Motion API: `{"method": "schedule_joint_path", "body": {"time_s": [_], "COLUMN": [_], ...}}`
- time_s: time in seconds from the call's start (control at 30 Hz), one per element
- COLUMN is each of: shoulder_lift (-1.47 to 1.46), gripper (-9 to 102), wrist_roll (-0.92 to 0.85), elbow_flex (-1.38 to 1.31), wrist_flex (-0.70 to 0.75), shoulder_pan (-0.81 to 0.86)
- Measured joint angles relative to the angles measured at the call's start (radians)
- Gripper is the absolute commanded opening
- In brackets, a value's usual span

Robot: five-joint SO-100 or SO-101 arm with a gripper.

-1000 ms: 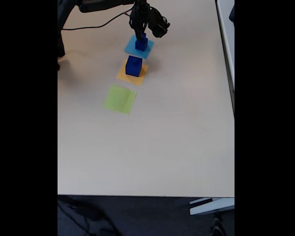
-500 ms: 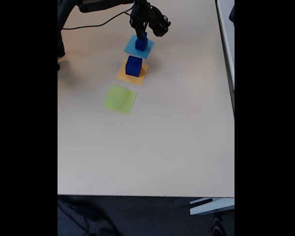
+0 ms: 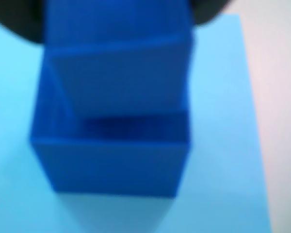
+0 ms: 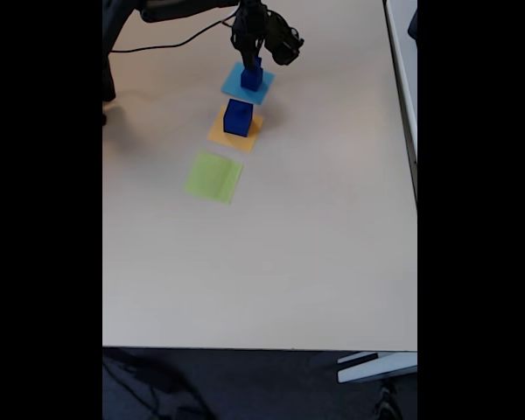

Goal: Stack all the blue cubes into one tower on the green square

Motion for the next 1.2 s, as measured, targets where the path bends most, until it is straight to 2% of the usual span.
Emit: {"method": "schedule_joint_path", "body": {"time_s": [1.2], "shoulder_lift": [0.000], "gripper": [4], "wrist_roll": [0.032], "elbow_flex": [0.000], "wrist_flex": [0.000], "shoulder_pan": [0.000]}}
